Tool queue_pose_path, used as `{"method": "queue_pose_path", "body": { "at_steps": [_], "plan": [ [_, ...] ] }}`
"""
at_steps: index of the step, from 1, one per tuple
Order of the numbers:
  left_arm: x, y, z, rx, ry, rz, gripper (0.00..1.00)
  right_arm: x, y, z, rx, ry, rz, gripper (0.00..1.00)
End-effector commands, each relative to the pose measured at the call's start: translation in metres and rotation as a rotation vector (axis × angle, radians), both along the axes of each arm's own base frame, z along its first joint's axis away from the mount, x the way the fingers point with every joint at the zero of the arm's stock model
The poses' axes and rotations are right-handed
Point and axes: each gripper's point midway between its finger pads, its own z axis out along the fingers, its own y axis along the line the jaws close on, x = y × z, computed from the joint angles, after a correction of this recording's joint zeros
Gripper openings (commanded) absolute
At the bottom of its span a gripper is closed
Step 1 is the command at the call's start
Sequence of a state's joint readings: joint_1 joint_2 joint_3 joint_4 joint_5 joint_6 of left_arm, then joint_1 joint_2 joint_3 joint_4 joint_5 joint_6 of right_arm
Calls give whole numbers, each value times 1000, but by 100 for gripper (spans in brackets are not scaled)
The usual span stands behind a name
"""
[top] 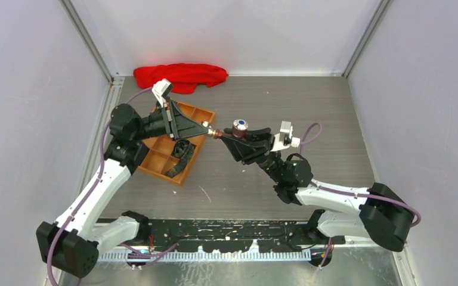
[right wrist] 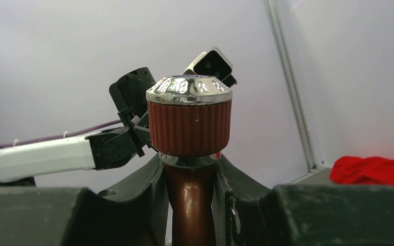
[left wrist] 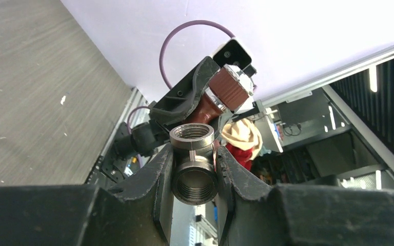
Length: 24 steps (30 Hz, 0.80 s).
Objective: Install the water faucets
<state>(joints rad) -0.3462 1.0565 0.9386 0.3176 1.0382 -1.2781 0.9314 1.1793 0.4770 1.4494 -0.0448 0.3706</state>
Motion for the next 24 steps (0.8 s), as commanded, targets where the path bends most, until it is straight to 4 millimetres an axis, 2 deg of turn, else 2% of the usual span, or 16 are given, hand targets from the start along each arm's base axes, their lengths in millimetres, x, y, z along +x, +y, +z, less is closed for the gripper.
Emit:
{"method": "queue_pose_path", "body": {
  "at_steps": [1,5,9,14,19,24],
  "plan": [
    [-12,8,22,-50,-249,84,0,7,-3,20,85,150,78,0],
    [-11,14,25,-81,-338,168,0,9,3,17,77,228,146,0],
    [-11,14,23,-90,-363,163,0,11,7,16,72,271,211,0],
    [-4,13,17,-108,-388,200,0,33,16,8,1,407,305,0],
    [8,17,6,-115,-428,290,0,54,28,-9,-60,617,420,0],
    [26,19,-11,-104,-381,359,0,70,28,-27,-41,792,468,0]
  ]
}}
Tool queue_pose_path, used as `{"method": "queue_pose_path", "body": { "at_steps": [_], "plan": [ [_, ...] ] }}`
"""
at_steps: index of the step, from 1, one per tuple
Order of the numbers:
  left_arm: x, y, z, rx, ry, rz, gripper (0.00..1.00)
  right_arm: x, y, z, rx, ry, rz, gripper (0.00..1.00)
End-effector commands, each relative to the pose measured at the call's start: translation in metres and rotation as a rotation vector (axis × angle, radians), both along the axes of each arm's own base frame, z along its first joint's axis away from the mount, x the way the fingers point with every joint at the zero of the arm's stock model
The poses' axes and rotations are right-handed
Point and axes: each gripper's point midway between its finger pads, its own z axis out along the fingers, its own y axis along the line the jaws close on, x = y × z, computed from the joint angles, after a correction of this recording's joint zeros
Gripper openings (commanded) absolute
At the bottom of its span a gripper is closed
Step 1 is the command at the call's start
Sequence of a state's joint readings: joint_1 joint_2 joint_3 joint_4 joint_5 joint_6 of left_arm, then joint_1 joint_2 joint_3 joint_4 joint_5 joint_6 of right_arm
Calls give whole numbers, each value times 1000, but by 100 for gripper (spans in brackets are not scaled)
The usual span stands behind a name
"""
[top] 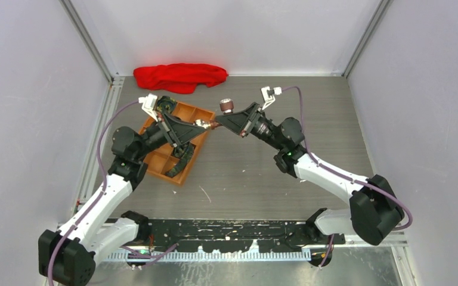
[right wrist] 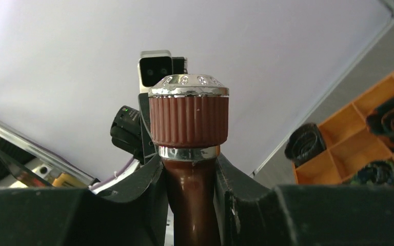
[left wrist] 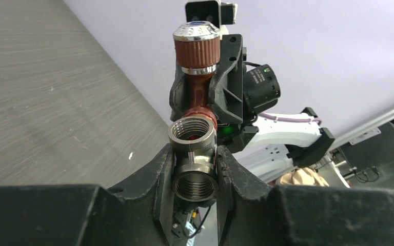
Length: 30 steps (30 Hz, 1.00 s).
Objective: Install the water faucets
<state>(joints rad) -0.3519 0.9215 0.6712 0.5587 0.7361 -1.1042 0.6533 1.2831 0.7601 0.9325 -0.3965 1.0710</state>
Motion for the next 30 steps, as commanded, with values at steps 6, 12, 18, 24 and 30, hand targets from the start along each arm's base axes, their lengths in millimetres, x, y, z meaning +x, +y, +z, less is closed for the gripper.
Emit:
{"method": "queue_pose_path", "body": {
  "at_steps": [6,12,18,24,30],
  "plan": [
    [15,2,2,-46,-96,100,0,20,4,-40,-33,381,47,0],
    [20,-4,-26,0,-78,117,0,25,10,-71,-10,638,101,0],
    [30,-2,-55,39,-32,160,0,26,11,-100,34,837,150,0],
    [42,-2,-67,-1,69,184,0,30,-3,-112,-29,800,43,61],
    [50,-6,-72,-49,139,159,0,31,-12,-116,-93,734,-24,81]
  ]
}}
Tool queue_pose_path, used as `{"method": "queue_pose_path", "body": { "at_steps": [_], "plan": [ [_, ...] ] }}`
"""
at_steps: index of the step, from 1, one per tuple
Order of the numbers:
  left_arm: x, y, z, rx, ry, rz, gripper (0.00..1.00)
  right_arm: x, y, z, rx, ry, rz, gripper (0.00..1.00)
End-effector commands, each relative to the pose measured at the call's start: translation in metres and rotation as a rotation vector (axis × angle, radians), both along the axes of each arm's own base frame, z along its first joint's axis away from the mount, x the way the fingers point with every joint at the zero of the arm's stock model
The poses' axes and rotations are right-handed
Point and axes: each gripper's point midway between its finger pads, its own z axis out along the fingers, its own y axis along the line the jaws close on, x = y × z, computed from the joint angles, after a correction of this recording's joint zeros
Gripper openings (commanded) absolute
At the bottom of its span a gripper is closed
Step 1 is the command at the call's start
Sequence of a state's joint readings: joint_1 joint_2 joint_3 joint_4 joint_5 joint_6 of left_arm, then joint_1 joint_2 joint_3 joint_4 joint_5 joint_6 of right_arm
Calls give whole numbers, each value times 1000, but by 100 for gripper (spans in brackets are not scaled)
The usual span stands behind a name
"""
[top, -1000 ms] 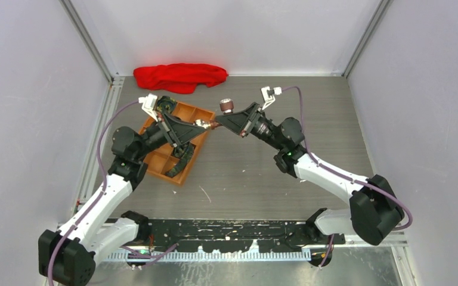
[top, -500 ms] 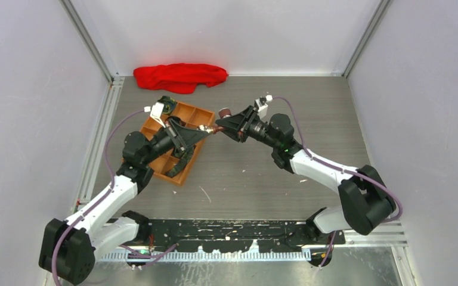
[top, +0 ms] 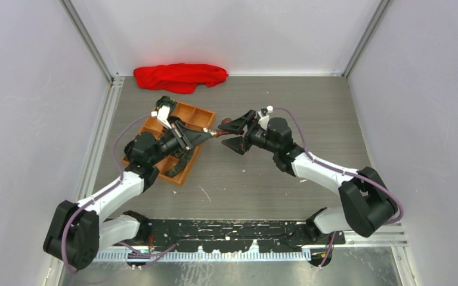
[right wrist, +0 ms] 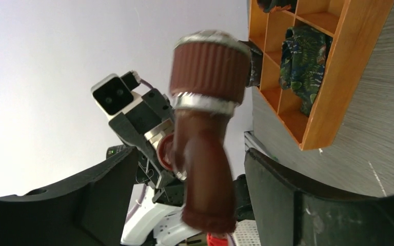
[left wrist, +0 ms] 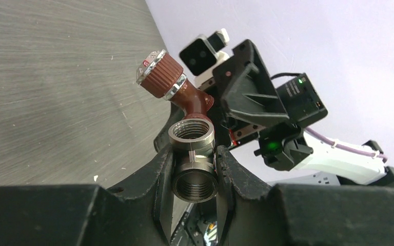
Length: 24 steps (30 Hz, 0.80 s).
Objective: Install the water faucets
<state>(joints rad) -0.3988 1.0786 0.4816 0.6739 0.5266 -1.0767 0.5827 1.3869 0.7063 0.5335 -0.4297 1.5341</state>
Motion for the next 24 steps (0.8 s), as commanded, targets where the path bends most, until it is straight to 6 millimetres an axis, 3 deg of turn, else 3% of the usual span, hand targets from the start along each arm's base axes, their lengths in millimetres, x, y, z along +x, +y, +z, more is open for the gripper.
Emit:
{"method": "queue_pose_path", "body": {
  "at_steps": [1,7,15,19,22,24],
  "plan": [
    [6,0,32,-118,-66,0,0,1,-11,18,-42,-123,-37,82],
    [14,1,32,-190,-1,-23,0,-2,-25,19,-167,-200,-75,100],
    [21,2,34,-172,76,-36,0,-11,-70,35,-515,-514,-120,100],
    [16,-3,43,-172,147,-134,0,-17,-92,61,-650,-911,-158,100],
    [11,-6,46,-172,209,-204,0,-42,-97,74,-669,-1315,-148,98],
    [7,-7,52,-179,237,-252,0,-58,-100,70,-715,-1553,-139,96]
  ]
}}
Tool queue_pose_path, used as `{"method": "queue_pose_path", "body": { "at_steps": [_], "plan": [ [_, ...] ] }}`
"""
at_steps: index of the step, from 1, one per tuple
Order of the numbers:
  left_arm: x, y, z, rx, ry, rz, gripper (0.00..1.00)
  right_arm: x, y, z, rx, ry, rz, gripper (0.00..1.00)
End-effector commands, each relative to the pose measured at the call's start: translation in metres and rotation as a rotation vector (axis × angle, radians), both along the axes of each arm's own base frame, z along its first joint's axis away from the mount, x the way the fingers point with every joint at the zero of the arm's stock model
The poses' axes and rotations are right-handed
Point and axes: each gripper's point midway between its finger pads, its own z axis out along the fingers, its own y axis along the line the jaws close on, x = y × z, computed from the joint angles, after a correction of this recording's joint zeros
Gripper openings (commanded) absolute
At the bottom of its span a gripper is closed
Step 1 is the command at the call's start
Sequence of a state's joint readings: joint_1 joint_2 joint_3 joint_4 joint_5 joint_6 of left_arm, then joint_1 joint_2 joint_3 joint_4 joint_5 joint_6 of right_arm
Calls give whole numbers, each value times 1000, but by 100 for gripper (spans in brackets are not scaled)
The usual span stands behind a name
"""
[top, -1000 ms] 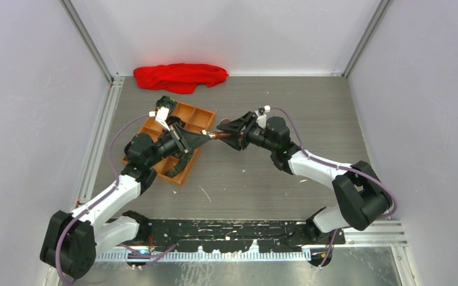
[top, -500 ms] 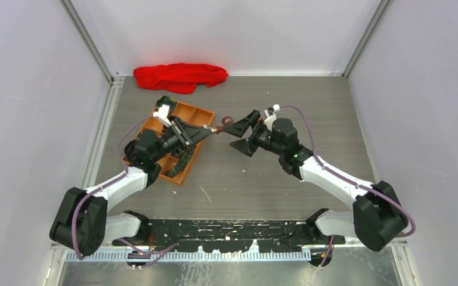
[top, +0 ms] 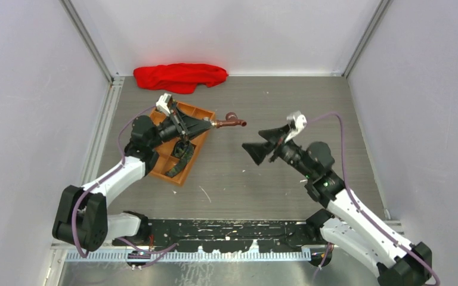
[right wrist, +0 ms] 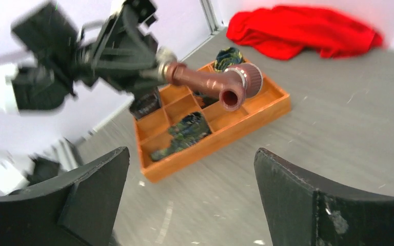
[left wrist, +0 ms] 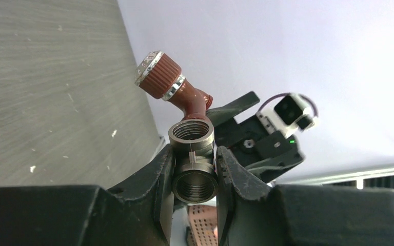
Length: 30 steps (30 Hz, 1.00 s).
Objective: Install the water faucets
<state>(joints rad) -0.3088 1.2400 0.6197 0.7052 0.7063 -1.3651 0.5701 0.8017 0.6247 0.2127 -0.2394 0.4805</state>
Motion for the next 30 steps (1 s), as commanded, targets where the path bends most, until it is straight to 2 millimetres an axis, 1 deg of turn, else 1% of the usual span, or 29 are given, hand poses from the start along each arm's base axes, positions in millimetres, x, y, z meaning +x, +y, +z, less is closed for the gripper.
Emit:
{"method": "queue_pose_path", "body": {
  "at_steps": [1,2,3,4,6,9,11,15,18,21,27,30],
  "plan": [
    [-17,-4,33,-48,15,-165,0,-21,-12,11,-236,-623,49,95],
    [-20,-4,37,-54,24,-195,0,-24,-15,13,-256,-673,43,95],
    [-22,-5,38,-55,44,-227,0,-24,-17,11,-283,-698,39,95],
    [-23,-7,36,-54,67,-258,0,-23,-18,13,-302,-718,31,95],
    [-27,-8,40,-58,90,-309,0,-24,-18,19,-299,-758,22,95],
    [-33,-9,44,-58,117,-379,0,-27,-13,22,-305,-824,50,95],
    [-39,-9,43,-48,153,-433,0,-25,-8,22,-326,-845,71,95],
    [-46,-8,47,-37,154,-469,0,-19,-2,28,-353,-905,80,95],
    [-51,-7,49,-19,144,-482,0,-11,4,32,-369,-927,82,95],
    [-53,-7,47,4,139,-485,0,-7,9,36,-352,-950,89,94],
    [-58,-6,47,7,133,-490,0,-9,33,30,-283,-898,227,79],
    [-59,-6,48,8,123,-493,0,-9,37,27,-255,-880,246,72]
  ]
}}
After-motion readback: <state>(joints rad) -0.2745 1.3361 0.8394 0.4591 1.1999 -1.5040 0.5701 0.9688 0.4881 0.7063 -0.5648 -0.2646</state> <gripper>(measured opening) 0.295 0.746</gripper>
